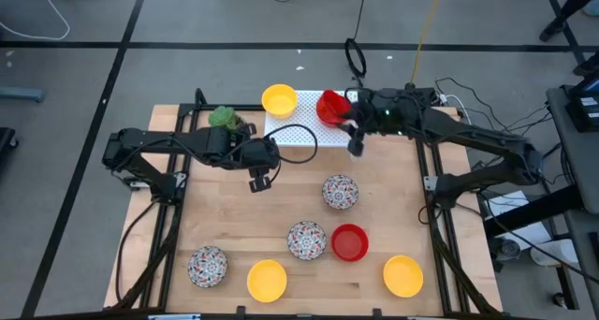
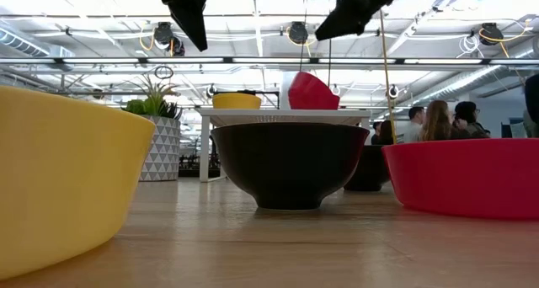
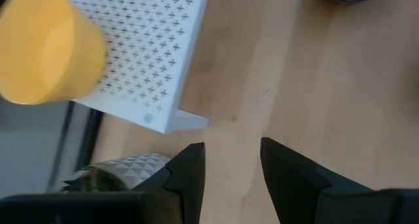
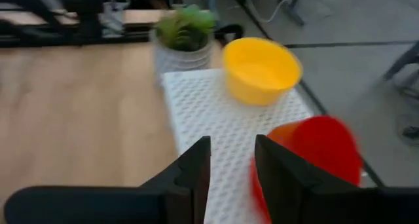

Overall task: Pick & Place Mini bowls
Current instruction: Put the white patterned bowl on the shelf

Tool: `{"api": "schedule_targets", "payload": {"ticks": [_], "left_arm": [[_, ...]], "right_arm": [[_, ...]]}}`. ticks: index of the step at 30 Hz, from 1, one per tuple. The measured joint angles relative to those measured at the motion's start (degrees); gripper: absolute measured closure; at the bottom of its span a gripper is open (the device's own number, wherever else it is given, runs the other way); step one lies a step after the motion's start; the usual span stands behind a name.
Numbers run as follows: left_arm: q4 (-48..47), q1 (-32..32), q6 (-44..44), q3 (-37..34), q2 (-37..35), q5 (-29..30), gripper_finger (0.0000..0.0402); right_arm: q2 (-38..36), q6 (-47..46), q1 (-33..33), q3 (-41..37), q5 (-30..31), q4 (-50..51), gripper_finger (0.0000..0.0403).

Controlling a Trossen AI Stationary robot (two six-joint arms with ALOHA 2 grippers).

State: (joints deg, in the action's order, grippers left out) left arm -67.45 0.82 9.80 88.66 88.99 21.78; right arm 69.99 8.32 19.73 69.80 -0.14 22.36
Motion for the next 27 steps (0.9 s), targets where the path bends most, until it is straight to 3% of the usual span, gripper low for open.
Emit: {"api": "schedule_targets", "payload": {"ticks": [5, 9, 19, 27], "left_arm": [[2.1, 0.0, -0.5, 0.0, 0.2, -8.1, 0.0250], [3.7, 0.8, -1.1, 0.0, 1.0, -10.1, 0.0250], [9.4, 3.9, 4.2, -4.7, 3.0, -10.2, 0.0250], [27.8, 7.0, 11.1, -16.1, 2.9, -14.4, 0.0250]], "right_arm": [[-0.7, -1.8, -6.9, 0.0, -0.2, 10.3, 0.0297], [-0.4, -2.8, -12.8, -0.7, 0.1, 15.5, 0.0297], [-1.3, -10.4, -23.3, -10.7, 1.9, 11.6, 0.0298], [-1.3, -12.1, -29.8, -18.5, 1.8, 2.3, 0.0298]]}}
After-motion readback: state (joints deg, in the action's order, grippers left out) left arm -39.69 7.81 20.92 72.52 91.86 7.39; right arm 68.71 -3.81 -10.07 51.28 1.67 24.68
